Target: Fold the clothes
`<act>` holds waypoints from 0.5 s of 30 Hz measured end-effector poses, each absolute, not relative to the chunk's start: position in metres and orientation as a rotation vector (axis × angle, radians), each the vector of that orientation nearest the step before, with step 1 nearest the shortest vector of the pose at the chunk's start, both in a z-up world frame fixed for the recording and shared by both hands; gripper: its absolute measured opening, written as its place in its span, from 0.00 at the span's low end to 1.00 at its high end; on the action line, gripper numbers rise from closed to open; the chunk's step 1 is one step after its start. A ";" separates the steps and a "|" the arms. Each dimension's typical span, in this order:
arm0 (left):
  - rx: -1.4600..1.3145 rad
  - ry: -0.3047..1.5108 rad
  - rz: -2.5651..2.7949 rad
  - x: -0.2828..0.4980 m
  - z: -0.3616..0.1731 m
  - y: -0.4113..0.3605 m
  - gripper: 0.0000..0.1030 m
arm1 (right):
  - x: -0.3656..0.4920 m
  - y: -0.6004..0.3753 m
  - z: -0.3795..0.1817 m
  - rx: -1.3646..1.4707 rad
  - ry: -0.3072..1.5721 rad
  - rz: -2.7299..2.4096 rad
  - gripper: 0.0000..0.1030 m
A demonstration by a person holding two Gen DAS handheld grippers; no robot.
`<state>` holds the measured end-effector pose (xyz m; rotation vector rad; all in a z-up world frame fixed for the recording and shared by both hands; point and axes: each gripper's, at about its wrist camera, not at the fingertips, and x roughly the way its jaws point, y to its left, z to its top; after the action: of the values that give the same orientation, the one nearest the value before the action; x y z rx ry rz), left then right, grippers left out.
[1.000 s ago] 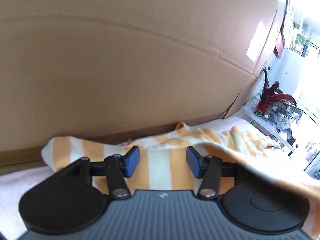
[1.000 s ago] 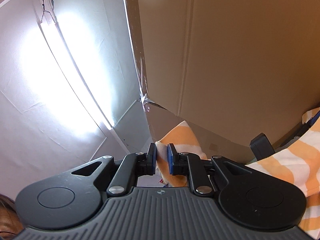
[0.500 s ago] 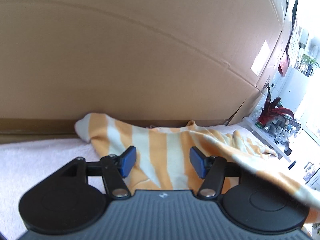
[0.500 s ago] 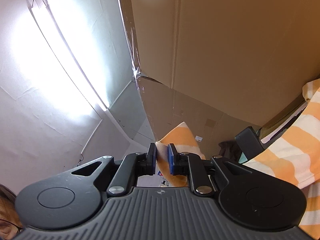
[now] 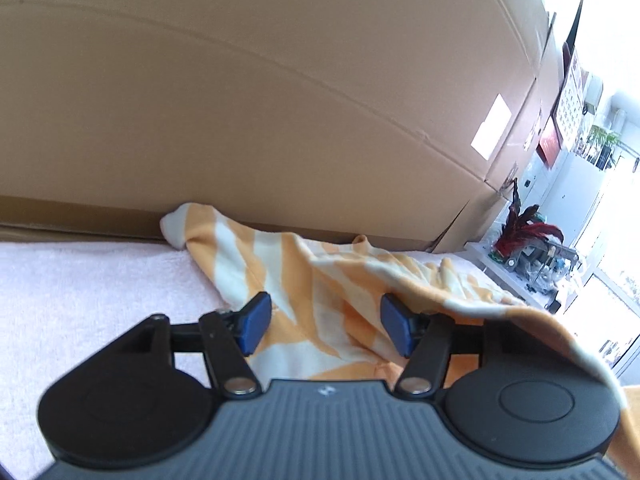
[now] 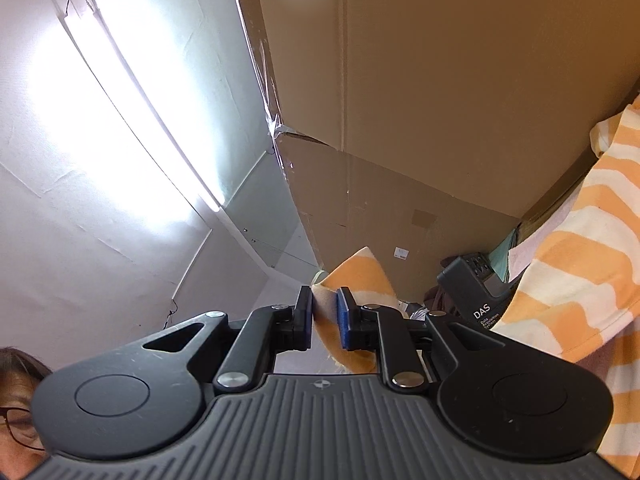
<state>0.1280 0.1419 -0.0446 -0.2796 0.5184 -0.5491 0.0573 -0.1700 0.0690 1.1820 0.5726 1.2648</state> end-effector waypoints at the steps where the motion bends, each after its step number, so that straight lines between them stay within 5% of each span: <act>1: -0.279 0.519 -0.548 0.126 -0.045 0.142 0.61 | 0.055 -0.171 0.067 1.187 0.573 1.264 0.16; 15: -0.259 0.522 -0.542 0.096 -0.054 0.139 0.64 | 0.019 -0.185 0.014 1.283 0.636 1.196 0.16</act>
<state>0.0964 0.1388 -0.0543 -0.2588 0.5222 -0.5418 0.0189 -0.1850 0.0143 1.2828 0.6362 1.1960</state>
